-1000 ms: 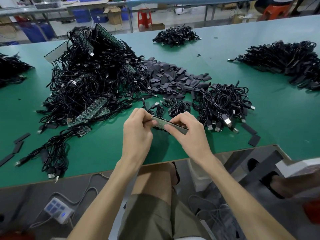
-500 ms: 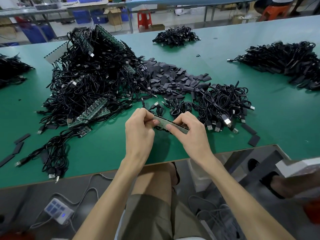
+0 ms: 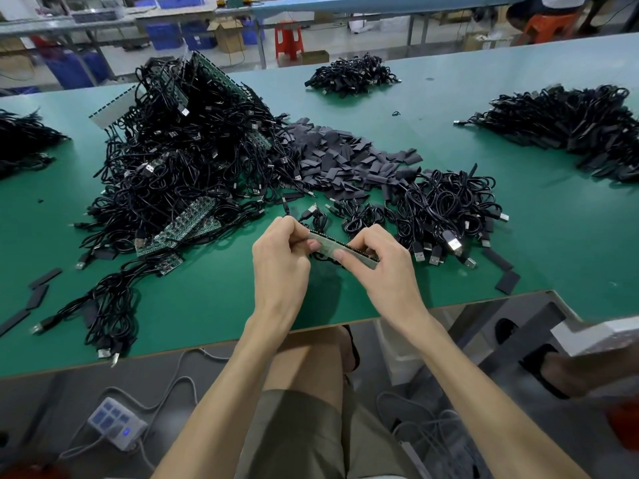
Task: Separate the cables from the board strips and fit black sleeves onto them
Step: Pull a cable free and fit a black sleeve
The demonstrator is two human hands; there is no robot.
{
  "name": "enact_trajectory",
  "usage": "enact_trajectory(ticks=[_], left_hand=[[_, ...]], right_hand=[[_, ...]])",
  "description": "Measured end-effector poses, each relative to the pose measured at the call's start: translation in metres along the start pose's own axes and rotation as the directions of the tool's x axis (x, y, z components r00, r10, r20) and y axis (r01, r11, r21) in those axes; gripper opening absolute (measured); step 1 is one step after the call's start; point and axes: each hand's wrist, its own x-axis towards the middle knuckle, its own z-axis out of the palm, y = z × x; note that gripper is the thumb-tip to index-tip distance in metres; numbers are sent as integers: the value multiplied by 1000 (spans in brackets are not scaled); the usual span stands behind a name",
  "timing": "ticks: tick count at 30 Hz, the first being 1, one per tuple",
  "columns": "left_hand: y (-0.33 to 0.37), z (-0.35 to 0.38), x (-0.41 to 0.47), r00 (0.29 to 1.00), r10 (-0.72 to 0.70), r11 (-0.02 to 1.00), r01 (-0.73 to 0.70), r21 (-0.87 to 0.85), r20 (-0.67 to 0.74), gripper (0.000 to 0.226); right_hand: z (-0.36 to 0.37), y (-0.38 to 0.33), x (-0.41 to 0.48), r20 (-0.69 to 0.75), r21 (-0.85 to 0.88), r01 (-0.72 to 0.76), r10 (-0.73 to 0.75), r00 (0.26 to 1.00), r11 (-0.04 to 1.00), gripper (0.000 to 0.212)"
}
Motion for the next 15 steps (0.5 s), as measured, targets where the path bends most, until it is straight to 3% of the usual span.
enact_trajectory(ticks=[15], left_hand=[[-3, 3, 7, 998, 24, 1000, -25, 3, 63, 31]], right_hand=[[2, 3, -2, -6, 37, -22, 23, 1000, 999, 26]])
